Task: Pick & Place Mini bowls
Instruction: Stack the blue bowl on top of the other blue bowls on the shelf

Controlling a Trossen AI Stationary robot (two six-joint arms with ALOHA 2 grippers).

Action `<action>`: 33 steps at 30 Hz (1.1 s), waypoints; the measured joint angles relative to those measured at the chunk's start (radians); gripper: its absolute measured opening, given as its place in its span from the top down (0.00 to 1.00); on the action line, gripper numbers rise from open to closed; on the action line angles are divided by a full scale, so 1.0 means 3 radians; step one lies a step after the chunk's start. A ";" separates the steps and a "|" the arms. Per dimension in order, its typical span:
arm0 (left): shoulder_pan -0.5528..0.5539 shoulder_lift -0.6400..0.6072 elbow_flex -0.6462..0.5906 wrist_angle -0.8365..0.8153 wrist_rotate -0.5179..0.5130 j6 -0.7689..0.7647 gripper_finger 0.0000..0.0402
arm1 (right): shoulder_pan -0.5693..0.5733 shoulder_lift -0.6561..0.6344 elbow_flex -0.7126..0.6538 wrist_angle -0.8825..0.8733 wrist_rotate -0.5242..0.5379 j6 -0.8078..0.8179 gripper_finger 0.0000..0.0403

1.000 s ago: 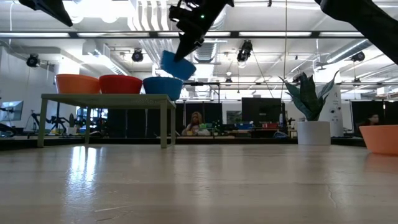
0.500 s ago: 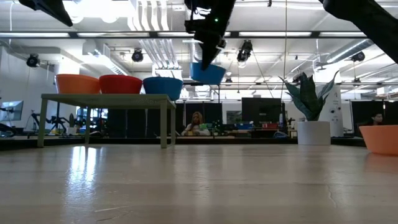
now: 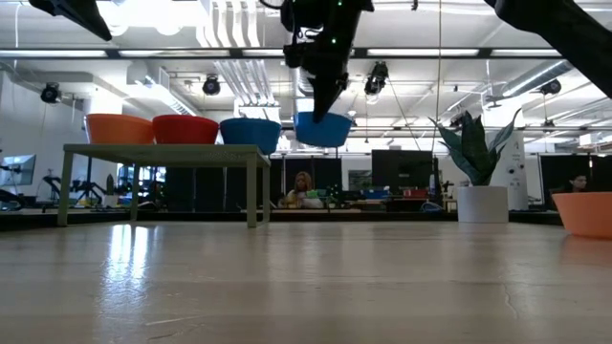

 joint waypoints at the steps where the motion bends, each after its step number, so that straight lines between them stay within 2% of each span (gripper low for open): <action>1: -0.0001 0.0000 0.0000 -0.0001 0.0000 0.0000 1.00 | -0.0001 0.0003 -0.0039 0.0051 0.0000 -0.0021 0.98; 6: -0.0001 0.0000 0.0000 0.0000 0.0000 -0.0001 1.00 | -0.0001 0.0010 -0.0172 0.0336 -0.0014 -0.0123 0.98; 13: -0.0001 0.0000 0.0000 -0.0001 0.0000 -0.0001 1.00 | 0.0001 0.0010 -0.0256 0.0627 -0.0259 -0.0208 0.98; 20: 0.0000 0.0000 0.0000 0.0000 0.0000 -0.0001 1.00 | -0.0006 0.0010 -0.0251 0.0627 -0.0247 -0.0237 0.98; 30: -0.0001 0.0000 0.0000 -0.0001 0.0003 -0.0001 1.00 | -0.0009 -0.0032 0.0193 0.0744 -0.0159 -0.0257 0.98; 33: 0.0000 0.0000 0.0000 0.0000 0.0017 0.0001 1.00 | -0.0009 -0.0032 0.0227 0.0921 -0.0254 -0.0265 0.98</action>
